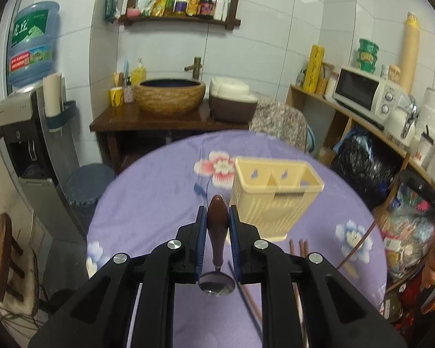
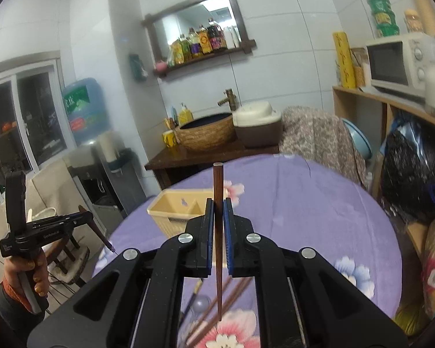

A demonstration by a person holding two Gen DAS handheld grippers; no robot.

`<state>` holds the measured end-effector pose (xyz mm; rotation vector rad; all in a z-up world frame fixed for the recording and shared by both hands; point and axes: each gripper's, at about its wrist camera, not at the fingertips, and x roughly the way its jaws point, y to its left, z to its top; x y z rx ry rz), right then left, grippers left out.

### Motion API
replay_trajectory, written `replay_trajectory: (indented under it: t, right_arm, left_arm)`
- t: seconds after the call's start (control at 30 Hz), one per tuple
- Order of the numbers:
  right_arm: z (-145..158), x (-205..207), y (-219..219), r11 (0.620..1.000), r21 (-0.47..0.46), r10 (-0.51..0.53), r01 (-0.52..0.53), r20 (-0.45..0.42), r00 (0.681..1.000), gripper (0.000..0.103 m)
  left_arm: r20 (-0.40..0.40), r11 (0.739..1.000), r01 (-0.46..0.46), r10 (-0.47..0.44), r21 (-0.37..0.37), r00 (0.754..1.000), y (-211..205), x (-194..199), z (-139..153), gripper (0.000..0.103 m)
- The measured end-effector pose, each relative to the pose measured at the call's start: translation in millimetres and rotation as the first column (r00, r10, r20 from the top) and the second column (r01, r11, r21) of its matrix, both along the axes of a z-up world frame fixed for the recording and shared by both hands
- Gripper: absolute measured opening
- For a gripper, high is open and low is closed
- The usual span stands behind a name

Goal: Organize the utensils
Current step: 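Lower the spoon into the beige holder with the left tool while the right tool inserts the chopstick, then open both tools and withdraw them from the holder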

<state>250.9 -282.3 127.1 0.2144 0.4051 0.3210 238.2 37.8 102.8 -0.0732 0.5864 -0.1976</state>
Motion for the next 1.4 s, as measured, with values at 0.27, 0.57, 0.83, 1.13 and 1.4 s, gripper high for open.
replay_trajectory:
  t: [0.27,0.57,0.83,1.13,1.4]
  right_arm:
    - [101.5,44.9,21.0,0.999,0.031,-0.032,0.027,0.155,0.987,0.007]
    - [81.9,91.6,49.5,0.995,-0.040,-0.087,0.094,0.145,0.986,0.008]
    - [5.4,113.3,63.1,0.994,-0.082,-0.071,0.072,0.021,0.997,0.008]
    - [-16.1,123.3,62.9,0.994,-0.077,-0.076,0.074,-0.023,0.997,0.008]
    - [-20.0,109.7,57.0,0.992,-0.077,-0.102,0.102,0.007,0.995,0.064]
  left_arm:
    - [0.161,0.999,0.014,-0.006,-0.048,0.987,-27.4,38.1,100.9,0.016]
    - [0.112,0.998,0.026,-0.020,-0.053,0.993,-69.4,95.7,63.0,0.016]
    - [-0.004,0.999,0.000,0.000,-0.054,1.000,-68.2,109.6,-9.0,0.016]
    - [-0.052,0.999,-0.004,0.002,-0.043,0.999,-64.3,113.3,-38.8,0.016]
    - [0.021,1.000,0.013,-0.013,-0.014,1.000,-68.6,94.8,-27.6,0.053]
